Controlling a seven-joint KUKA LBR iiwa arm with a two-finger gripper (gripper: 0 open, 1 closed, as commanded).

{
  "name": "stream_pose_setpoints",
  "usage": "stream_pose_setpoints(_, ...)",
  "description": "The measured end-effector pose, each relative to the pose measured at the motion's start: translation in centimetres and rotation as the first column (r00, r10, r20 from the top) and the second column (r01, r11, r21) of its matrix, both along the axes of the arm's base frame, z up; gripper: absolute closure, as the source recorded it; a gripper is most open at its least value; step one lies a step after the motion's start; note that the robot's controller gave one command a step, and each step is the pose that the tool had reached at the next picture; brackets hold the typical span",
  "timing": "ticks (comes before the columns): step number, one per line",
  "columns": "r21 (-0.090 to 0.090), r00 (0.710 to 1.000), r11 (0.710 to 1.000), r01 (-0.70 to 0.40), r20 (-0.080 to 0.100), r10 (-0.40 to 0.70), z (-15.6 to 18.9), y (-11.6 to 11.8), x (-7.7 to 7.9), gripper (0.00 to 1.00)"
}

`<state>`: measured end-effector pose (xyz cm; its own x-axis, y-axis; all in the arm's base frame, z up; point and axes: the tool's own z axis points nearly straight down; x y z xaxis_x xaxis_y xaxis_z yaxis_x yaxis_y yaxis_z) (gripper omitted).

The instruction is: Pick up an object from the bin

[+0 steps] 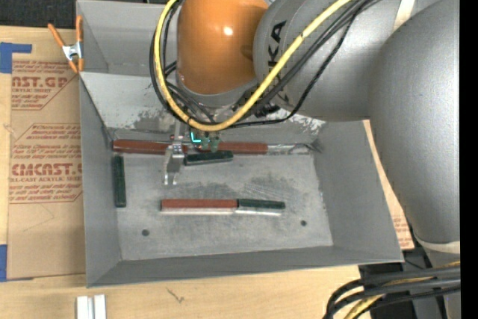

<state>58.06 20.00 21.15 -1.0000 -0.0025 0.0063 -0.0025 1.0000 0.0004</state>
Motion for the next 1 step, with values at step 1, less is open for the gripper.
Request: stream_pose_setpoints(1, 0.001, 1.0, 1.0, 0.002, 0.008, -0.002, 0.45, -0.1, 0.2, 0.0)
